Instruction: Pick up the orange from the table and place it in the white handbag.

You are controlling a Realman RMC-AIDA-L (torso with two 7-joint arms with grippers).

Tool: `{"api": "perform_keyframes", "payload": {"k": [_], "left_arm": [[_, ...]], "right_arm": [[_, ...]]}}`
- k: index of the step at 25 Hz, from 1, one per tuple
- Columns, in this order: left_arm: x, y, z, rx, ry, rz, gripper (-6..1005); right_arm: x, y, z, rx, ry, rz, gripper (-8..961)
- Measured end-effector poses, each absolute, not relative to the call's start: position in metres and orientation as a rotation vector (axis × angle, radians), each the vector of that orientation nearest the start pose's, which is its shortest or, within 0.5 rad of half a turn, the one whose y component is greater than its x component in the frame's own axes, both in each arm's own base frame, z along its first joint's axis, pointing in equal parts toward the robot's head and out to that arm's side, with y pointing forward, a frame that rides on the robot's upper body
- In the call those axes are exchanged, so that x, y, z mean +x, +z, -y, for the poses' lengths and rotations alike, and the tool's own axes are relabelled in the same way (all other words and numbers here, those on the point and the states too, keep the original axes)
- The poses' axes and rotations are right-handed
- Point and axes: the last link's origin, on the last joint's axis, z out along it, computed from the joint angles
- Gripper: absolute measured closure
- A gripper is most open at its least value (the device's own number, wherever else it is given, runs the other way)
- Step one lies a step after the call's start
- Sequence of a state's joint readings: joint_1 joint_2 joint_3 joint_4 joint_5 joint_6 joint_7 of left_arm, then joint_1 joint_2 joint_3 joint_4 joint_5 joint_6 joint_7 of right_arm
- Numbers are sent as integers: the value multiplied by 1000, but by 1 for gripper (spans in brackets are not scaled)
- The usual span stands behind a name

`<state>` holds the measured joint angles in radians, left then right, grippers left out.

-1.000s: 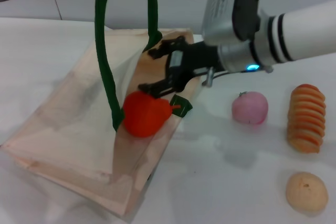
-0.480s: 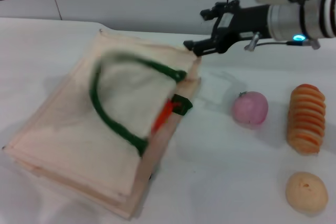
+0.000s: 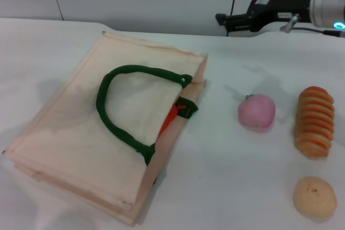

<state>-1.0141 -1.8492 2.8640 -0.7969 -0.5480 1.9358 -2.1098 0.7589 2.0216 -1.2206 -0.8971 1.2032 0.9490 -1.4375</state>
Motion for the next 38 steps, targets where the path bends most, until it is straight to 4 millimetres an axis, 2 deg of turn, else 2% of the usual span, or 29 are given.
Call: {"api": "perform_keyframes", "payload": {"k": [2,12,19,28,33,38], "left_arm": [[-188,169,-408,-2415,-1118,1221,273],[-203,162,-406,-2340,-1153,1083,274],[-215,156,-405,-2229,-1195,897,275],[-238,144,-397,-2015,-1209,643,276],[-255,124,-398,-1930,-1162,536,277],[-262,109,-400,-1897,-1112,494,278]], "right_arm": [[143,10,-449,-2519,323,-247,70],[161,42,-449,-2351,565,-328,71],[178,60,-444,-2230,709,-344,71],[209,64,-433,-2062,856,-345,72],[226,57,-421,-1964,946,-306,72],[242,51,-409,-1875,956,-247,72]]}}
